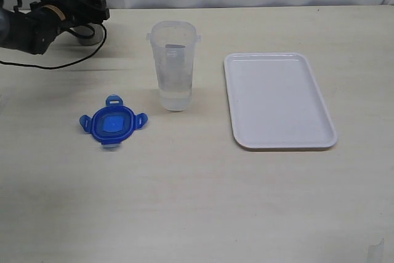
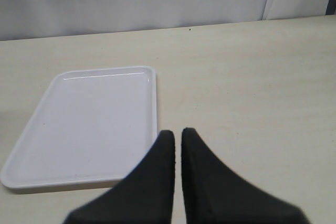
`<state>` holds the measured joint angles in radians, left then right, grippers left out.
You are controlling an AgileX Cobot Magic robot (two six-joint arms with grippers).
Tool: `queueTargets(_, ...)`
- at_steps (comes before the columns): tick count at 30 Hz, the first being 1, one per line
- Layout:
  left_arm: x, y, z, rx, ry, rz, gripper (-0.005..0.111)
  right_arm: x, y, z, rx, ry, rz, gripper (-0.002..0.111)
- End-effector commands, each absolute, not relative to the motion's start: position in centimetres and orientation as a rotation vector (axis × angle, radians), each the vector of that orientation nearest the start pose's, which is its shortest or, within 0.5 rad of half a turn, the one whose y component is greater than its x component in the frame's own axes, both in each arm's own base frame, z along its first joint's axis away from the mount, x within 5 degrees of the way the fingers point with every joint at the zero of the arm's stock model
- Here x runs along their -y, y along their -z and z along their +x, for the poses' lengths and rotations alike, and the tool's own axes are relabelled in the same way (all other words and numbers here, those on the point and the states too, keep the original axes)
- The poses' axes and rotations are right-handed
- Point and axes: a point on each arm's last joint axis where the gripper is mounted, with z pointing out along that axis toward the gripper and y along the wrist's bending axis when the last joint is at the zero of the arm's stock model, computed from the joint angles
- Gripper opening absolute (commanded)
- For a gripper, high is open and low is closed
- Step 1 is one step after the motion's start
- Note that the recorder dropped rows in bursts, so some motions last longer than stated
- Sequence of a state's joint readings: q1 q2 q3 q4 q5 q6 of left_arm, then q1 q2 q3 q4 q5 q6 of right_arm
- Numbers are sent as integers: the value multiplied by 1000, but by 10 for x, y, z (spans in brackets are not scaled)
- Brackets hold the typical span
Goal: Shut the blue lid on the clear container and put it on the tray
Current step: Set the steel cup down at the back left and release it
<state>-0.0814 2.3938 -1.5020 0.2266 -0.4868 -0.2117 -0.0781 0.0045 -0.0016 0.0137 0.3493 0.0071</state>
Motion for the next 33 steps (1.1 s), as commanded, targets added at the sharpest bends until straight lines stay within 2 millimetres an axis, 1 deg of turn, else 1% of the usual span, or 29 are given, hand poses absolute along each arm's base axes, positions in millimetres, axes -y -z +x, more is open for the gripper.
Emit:
queueTargets(1,49,-89,505,-1966,148,121,88,4,-182,53,-1827,44,84,5)
queueTargets(3,48,-88,503,-2005,137,119,100,4,-182,53,-1827,44,84,5)
queueTargets(9,47,-92,500,-2057,117,123,100,4,-182,53,-1827,44,84,5)
queueTargets(11,47,-98,494,-2038,124,125,100,4,-182,53,-1827,44,84,5)
queueTargets(14,48,-109,481,-1977,149,130,100,4,-182,53,-1827,44,84,5)
queueTargets(22,46,-122,454,-1995,151,134,100,4,-182,53,-1827,44,84,5)
queueTargets(28,43,-145,425,-1985,155,129,100,4,-182,53,-1827,44,84,5)
queueTargets(33,41,-177,396,-1949,155,125,100,4,-182,53,-1827,44,84,5)
